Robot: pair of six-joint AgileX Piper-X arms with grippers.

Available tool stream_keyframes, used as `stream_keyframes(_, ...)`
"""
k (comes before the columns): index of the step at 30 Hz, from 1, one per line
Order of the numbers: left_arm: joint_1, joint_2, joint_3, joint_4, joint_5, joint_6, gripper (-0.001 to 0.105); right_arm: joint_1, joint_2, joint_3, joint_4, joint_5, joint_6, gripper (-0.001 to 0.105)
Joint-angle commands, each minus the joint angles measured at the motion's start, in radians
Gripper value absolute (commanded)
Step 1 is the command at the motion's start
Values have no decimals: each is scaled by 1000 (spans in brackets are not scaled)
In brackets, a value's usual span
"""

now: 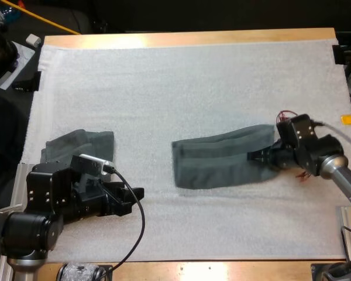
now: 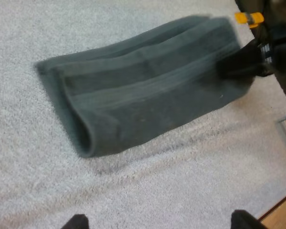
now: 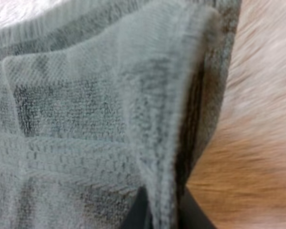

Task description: Pick towel from pile, fold and stack

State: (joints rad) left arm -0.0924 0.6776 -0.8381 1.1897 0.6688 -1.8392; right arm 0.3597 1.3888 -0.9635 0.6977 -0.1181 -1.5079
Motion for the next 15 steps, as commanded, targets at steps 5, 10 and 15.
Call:
stream_keyframes(5, 0, 1, -1, -7, -5, 5, 58, 2, -12, -132, 285, 413, -185, 0)
stream_keyframes(10, -3, 0, -1, -1, 1, 2, 58, 2, -45, -121, 270, 299, -166, 0)
stream_keyframes(15, -2, 3, -1, 2, 1, 3, 58, 52, -30, -131, 264, 143, -67, 0)
